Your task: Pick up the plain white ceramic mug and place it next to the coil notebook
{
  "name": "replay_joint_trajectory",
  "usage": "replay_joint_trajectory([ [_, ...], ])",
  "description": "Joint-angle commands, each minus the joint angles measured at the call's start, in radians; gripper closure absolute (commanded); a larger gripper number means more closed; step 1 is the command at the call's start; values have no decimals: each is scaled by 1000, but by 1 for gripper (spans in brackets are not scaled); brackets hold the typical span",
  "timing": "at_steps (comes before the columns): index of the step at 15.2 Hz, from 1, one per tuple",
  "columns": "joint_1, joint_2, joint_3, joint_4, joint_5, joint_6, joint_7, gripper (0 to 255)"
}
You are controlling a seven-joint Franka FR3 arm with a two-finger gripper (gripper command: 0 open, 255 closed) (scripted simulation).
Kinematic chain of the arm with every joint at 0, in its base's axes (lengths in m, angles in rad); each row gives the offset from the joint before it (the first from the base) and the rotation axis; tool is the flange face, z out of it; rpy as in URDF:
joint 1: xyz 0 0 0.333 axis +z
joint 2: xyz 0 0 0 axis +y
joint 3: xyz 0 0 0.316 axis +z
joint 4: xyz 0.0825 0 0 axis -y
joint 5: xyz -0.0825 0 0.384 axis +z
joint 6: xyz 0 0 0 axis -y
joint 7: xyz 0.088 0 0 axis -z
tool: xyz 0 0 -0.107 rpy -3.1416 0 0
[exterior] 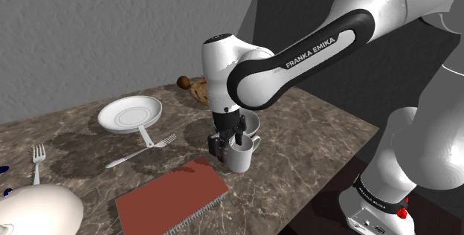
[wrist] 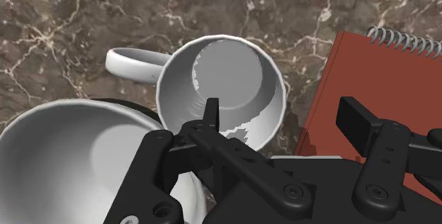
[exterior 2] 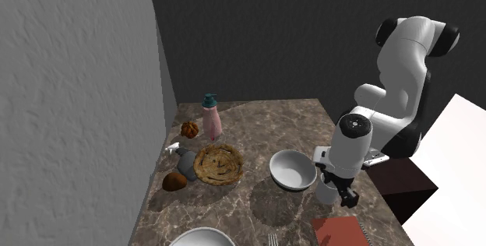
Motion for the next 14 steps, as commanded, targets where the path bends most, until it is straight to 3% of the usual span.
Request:
replay_joint_trajectory([
  [1, 0, 0, 0, 0, 0, 0, 0, 0],
  [6, -5, -36, -5, 94, 7, -129, -7, 0],
  [14, -5, -36, -5, 94, 7, -129, -7, 0],
])
